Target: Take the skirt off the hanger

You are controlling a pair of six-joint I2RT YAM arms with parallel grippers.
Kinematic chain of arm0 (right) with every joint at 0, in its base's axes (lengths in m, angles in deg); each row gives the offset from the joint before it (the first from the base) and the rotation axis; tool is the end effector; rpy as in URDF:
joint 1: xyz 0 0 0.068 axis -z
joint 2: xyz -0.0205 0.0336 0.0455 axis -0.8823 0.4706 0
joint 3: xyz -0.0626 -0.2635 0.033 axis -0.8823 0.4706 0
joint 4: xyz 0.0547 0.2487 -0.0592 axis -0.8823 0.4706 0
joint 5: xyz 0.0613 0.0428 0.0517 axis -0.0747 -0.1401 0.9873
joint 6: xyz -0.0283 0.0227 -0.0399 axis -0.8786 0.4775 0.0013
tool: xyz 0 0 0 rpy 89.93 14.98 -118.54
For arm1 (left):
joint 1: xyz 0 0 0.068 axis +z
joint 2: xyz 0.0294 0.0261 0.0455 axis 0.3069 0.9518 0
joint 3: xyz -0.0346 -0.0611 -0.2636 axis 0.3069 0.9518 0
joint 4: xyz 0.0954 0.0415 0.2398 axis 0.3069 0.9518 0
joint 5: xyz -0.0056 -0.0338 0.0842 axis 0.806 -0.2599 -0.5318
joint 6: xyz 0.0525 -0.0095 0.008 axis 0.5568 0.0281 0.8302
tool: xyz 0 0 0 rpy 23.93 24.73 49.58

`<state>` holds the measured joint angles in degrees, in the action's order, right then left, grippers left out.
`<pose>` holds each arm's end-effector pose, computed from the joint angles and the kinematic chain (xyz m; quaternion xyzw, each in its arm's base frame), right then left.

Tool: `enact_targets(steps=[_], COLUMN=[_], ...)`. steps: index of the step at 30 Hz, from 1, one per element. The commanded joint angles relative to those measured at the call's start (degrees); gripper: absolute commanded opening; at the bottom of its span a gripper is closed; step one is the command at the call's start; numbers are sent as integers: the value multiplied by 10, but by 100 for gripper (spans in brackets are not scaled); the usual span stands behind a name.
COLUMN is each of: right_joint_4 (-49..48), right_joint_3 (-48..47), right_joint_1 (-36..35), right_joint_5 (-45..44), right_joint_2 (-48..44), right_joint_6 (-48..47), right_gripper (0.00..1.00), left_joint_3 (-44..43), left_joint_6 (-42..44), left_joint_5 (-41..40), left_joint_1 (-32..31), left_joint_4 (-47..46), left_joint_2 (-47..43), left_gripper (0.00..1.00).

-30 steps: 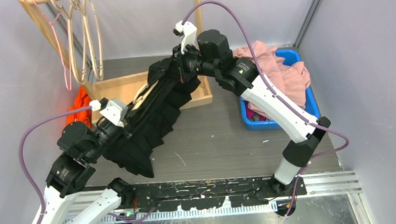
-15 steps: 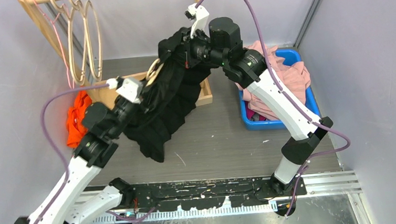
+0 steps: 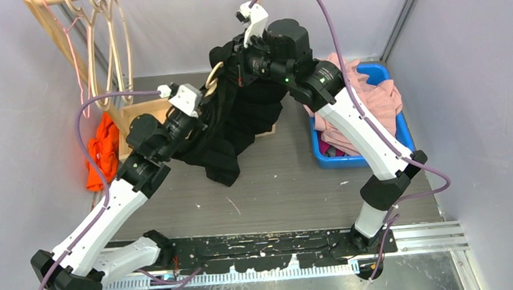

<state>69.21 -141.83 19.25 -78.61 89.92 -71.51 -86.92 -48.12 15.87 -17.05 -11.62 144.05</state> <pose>0.2589 0.2479 0.5165 -0.2551 0.7104 0.3664 0.5441 0.1849 -0.1325 0.4232 0.2709 0.5655 -0.1871 0.7561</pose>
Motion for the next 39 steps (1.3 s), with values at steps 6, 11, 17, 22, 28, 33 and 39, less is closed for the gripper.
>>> enact_targets(steps=[6,11,17,22,28,33,39], right_joint_4=[25,23,22,22,33,34,3], right_joint_3=[-76,-84,-85,-103,-119,-117,-110], right_joint_1=[-4,4,11,24,25,24,20], right_joint_5=[-137,-169,-182,-176,-129,-28,96], right_joint_2=[24,25,39,58,60,39,-4], right_joint_6=[-84,-104,-112,-106,-85,-42,19], right_gripper=[8,8,8,8,8,7,8], left_joint_3=[19,43,35,42,42,44,24], left_joint_6=[-11,-22,-13,-19,-11,2,37], left_joint_5=[59,56,50,35,22,3,-24], left_joint_1=[-10,-10,-10,-10,-10,-10,-10], left_joint_4=[-74,-34,38,74,55,9,-33], left_joint_2=[-127,-194,-242,-283,-256,-196,-106], left_gripper=[0,0,0,0,0,0,0])
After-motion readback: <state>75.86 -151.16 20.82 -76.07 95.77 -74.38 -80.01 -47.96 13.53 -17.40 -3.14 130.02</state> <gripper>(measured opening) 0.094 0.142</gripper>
